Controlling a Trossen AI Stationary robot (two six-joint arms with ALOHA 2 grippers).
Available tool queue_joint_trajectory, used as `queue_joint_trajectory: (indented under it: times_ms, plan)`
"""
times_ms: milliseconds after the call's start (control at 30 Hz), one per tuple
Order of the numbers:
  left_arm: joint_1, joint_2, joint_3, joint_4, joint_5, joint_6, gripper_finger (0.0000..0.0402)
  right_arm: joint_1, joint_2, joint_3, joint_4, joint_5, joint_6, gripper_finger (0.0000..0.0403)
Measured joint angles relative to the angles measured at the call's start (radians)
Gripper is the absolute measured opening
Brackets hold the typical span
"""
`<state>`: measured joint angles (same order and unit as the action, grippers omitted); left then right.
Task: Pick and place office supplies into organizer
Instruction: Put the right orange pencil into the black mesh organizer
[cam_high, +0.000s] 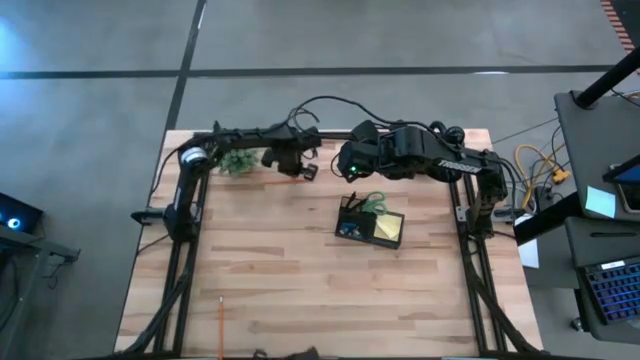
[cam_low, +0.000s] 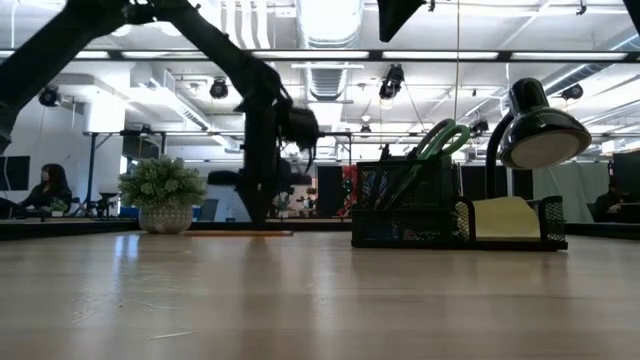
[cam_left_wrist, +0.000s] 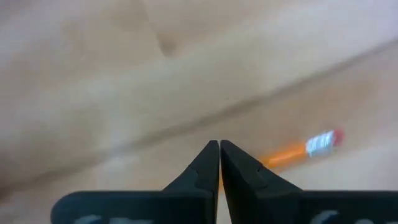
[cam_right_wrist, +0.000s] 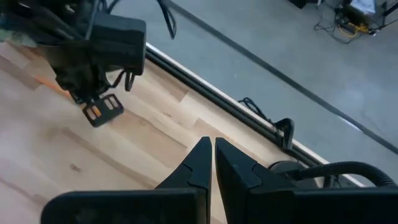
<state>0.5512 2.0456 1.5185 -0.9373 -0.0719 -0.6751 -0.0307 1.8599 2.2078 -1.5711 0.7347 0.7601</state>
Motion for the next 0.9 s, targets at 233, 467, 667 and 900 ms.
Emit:
queue_joint_trajectory:
  times_ms: [233,467,667,900]
  plan:
    - [-0.059,-0.153,-0.022,0.031,-0.184,-0.025,0.0001,0.013,0.0,-0.012,0.0,-0.01,-0.002,0.0013]
    - [-0.074,-0.252,-0.144,0.115,-0.199,-0.023,0.0001,0.034,0.002,-0.016,0.0,-0.028,-0.002,0.0013]
    - [-0.179,-0.409,-0.334,0.109,-0.184,0.246,0.0001,0.039,0.002,-0.017,0.0,-0.088,-0.02,0.0013]
    - [-0.204,-0.71,-0.686,0.051,-0.071,-0.009,0.0,0.042,0.001,-0.041,0.0,-0.107,-0.031,0.0013]
